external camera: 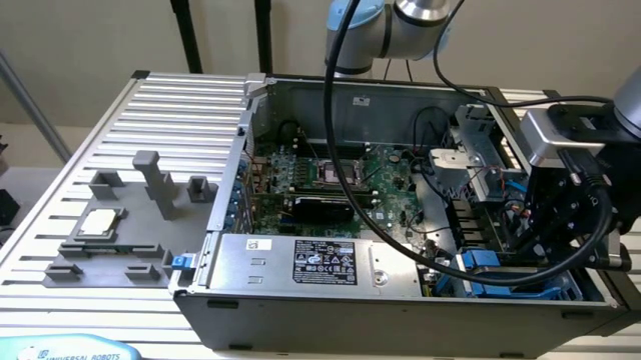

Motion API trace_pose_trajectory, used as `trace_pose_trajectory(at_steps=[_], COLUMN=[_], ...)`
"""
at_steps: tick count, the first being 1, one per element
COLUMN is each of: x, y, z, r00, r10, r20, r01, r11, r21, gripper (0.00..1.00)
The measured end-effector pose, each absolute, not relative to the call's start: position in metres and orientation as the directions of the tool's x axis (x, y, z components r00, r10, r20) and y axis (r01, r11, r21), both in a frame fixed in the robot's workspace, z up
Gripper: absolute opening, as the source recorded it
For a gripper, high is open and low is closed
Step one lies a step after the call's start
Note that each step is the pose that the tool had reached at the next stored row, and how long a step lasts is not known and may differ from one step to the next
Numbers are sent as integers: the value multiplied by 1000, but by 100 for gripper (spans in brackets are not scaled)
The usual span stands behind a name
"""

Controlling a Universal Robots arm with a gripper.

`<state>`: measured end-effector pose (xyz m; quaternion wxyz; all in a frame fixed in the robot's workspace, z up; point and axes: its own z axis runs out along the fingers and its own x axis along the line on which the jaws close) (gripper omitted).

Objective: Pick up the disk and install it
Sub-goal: 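Insert the first disk wire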

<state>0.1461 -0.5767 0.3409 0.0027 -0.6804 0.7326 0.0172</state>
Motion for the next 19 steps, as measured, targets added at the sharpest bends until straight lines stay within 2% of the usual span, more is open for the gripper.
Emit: trace_pose_trajectory(at_steps=[19], x=[146], y=[-575], z=[340], r00=[-74], r10=[-997], r20=[-16], r01=[-997], r11=[74], r21=[21], gripper=[16])
